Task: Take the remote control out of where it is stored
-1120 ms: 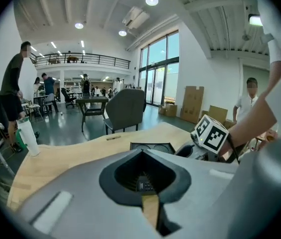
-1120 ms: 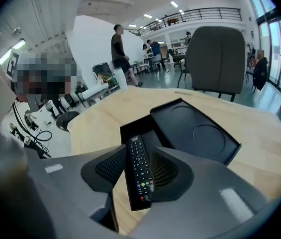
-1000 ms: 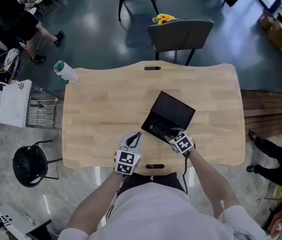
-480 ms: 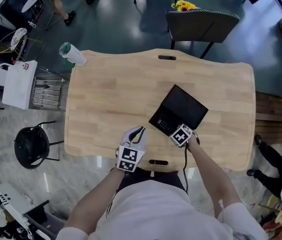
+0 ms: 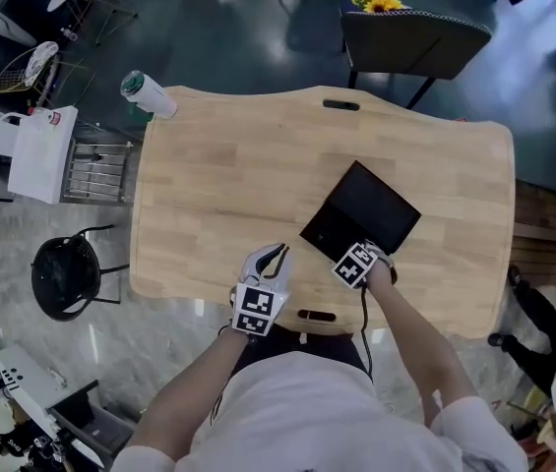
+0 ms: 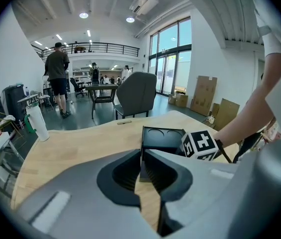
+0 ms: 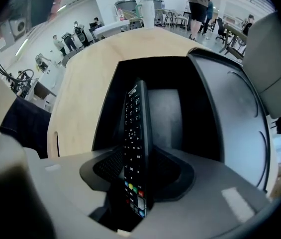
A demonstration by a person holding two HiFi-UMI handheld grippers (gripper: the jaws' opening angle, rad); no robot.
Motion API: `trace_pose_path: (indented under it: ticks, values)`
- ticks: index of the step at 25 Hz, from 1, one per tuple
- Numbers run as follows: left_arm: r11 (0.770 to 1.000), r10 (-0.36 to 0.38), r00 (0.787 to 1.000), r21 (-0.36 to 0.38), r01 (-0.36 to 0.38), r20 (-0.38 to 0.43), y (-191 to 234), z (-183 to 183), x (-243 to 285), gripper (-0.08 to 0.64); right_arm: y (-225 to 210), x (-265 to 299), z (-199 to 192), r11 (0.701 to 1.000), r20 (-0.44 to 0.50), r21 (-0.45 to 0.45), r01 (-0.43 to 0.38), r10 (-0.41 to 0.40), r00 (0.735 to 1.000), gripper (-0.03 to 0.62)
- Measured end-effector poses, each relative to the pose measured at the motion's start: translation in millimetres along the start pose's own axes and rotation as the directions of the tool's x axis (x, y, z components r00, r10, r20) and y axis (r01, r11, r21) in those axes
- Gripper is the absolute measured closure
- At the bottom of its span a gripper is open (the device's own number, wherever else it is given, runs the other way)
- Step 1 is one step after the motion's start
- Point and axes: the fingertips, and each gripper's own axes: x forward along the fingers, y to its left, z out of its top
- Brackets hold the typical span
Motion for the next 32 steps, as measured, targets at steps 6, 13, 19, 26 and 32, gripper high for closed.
trace_pose_path:
  ticks: [6, 13, 19, 26, 32]
  values:
    - [1.0, 0.012, 1.0, 0.005, -0.012, 0.008, 4, 3, 0, 0.534, -2, -1, 1, 0.999, 0.034, 0.051, -0.012, 0.01, 0.999, 0.405]
    - [0.999, 0.032, 0.999, 0.008, -0.032, 0.02, 10, 8, -8, 0.552, -12, -17, 3, 0.994, 0.059, 0.111, -0.023, 0.017, 0.998, 0.418]
    - [1.0, 0.029, 0.998, 0.007, -0.03, 0.05, 14, 17, -8, 0.557, -24, -65, 18, 0.984, 0.18, 0.179, 0.004, -0.037, 0.983, 0.472]
    - [1.0, -0.011, 0.993, 0.009, 0.01, 0.119, 9, 43, -13, 0.557, -21, -157, 24, 0.919, 0.5, 0.376, -0.122, -0.09, 0.861, 0.474]
    - [0.999, -0.039, 0.971, 0.002, 0.039, 0.237, -4, 86, -35, 0.557, -23, -312, 23, 0.867, 0.829, 0.427, -0.258, -0.261, 0.495, 0.472]
